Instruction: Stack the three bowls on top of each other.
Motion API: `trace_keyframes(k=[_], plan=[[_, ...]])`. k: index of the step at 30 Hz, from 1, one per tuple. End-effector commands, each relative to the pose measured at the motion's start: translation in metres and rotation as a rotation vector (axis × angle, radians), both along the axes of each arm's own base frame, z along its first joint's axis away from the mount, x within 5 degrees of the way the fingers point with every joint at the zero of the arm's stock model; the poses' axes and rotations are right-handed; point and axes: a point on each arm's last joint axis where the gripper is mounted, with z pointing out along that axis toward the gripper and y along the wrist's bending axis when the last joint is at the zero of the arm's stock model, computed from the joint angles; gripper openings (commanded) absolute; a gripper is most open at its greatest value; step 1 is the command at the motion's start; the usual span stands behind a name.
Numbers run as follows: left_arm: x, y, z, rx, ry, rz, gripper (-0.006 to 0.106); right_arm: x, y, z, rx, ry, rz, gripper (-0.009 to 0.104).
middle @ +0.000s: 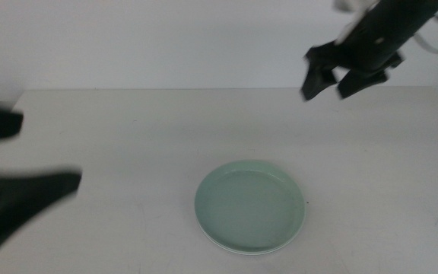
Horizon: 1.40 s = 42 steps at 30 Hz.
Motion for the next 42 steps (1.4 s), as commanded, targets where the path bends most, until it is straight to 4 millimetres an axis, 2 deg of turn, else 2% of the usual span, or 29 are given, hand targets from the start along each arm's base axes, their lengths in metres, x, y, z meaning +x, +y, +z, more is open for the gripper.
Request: trace_keyframes(k=[1,5,7,10,13,16,19,24,30,35,42], plan=[[0.024,-0.003,0.014,-0.062,-0.055,0.122,0.105,-0.023,-0.021,0.048,0.015,-0.091,-0.002,0.055],[0.072,-0.003,0.003,0.072,-0.025,0.345,0.105,-0.039,-0.050,0.070,0.015,-0.155,-0.058,0.052],[0.094,-0.001,0.004,0.052,-0.016,0.472,0.105,-0.050,-0.064,0.077,0.018,-0.179,-0.104,0.051],[0.129,0.015,0.004,0.067,0.002,0.657,0.105,-0.068,-0.084,0.083,0.031,-0.251,-0.187,0.050],[0.145,0.036,0.001,0.032,0.050,0.769,0.105,-0.090,-0.098,0.078,0.024,-0.308,-0.237,0.049],[0.141,0.048,0.001,-0.035,0.073,0.787,0.105,-0.113,-0.103,0.075,0.009,-0.408,-0.257,0.048],[0.122,0.049,0.003,-0.081,0.007,0.736,0.105,-0.140,-0.104,0.073,0.008,-0.511,-0.259,0.048],[0.088,0.047,-0.012,-0.198,-0.104,0.675,0.105,-0.178,-0.106,0.052,-0.005,-0.675,-0.264,0.048],[0.063,0.049,-0.022,-0.290,-0.265,0.648,0.105,-0.214,-0.109,0.034,-0.061,-0.866,-0.252,0.048],[0.062,0.049,-0.022,-0.297,-0.282,0.645,0.105,-0.225,-0.109,0.027,-0.069,-0.874,-0.246,0.048],[0.061,0.049,-0.026,-0.292,-0.240,0.654,0.105,-0.225,-0.109,0.027,-0.069,-0.872,-0.244,0.048]])
